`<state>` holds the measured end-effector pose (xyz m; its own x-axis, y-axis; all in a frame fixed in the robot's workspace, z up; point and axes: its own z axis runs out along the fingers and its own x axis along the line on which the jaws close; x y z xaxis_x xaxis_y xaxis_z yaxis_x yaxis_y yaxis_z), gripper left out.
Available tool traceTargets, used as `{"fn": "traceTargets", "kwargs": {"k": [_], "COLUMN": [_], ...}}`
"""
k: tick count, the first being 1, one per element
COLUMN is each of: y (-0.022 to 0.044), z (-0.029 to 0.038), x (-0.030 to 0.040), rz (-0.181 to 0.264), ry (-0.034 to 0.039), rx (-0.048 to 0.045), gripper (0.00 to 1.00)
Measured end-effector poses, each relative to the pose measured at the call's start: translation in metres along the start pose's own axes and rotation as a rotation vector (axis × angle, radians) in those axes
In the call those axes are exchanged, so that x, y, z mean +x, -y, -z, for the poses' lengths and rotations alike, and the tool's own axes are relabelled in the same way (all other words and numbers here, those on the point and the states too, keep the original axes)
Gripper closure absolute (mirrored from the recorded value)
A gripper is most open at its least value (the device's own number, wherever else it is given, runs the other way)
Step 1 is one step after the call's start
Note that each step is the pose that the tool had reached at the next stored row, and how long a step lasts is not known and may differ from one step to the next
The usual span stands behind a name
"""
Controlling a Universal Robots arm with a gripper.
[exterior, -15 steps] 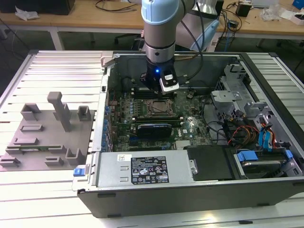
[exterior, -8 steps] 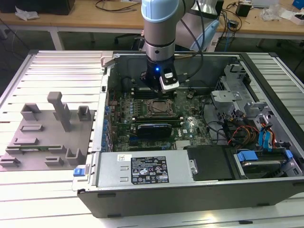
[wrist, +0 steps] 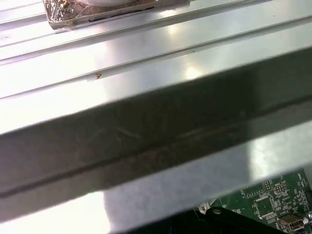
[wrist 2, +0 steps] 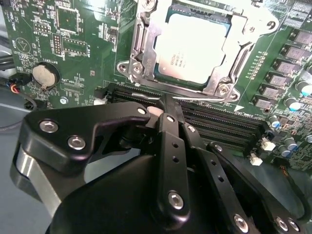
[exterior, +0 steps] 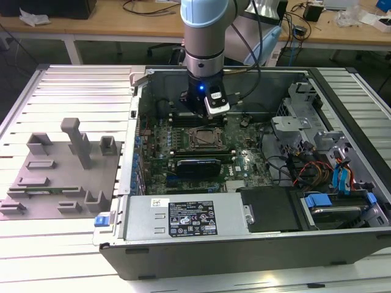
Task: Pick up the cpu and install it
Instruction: 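Install the first cpu locking lever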
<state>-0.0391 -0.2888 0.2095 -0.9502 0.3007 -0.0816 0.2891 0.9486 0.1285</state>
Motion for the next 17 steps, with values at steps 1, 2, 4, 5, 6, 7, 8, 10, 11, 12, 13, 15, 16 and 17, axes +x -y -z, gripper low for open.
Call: {"fn": "traceTargets", "kwargs": {"k": [1, 2, 4, 5, 6, 7, 8, 10, 11, 12, 13, 15, 16, 17], "y": [0.0001, 0.0001, 0.0003, 0.0004, 0.0003, 0.0003, 0.0003, 0.0006, 0.0007, 0.0008, 0.0011, -0.0015, -0.0016, -0.0018], "z": [0.0, -0.0001, -0.0006, -0.0006, -0.0007, -0.0008, -0.0013, -0.0025, -0.0034, -0.0039, -0.009, -0.0099, -0.01, -0.0101], "x": [0.0002, 0.0005, 0.0009, 0.001, 0.001, 0.001, 0.0011, 0.0013, 0.0013, 0.0014, 0.0007, -0.0063, -0.0067, -0.007], "rz": [0.0, 0.0, 0.001, 0.001, 0.001, 0.0, 0.0, 0.001, 0.002, 0.002, 0.006, 0.006, 0.006, 0.006], "ry": [0.0005, 0.001, 0.0012, 0.0012, 0.0013, 0.0013, 0.002, 0.004, 0.0057, 0.0068, 0.0154, 0.0154, 0.0154, 0.0154], "rx": [0.0008, 0.0018, 0.0029, 0.0031, 0.0031, 0.003, 0.0038, 0.0105, 0.0154, 0.0189, 0.0461, 0.0462, 0.0461, 0.0461], "gripper": [0.89, 0.89, 0.89, 0.89, 0.89, 0.89, 0.89, 0.89, 0.89, 0.89, 0.89, 0.89, 0.89, 0.89]}}
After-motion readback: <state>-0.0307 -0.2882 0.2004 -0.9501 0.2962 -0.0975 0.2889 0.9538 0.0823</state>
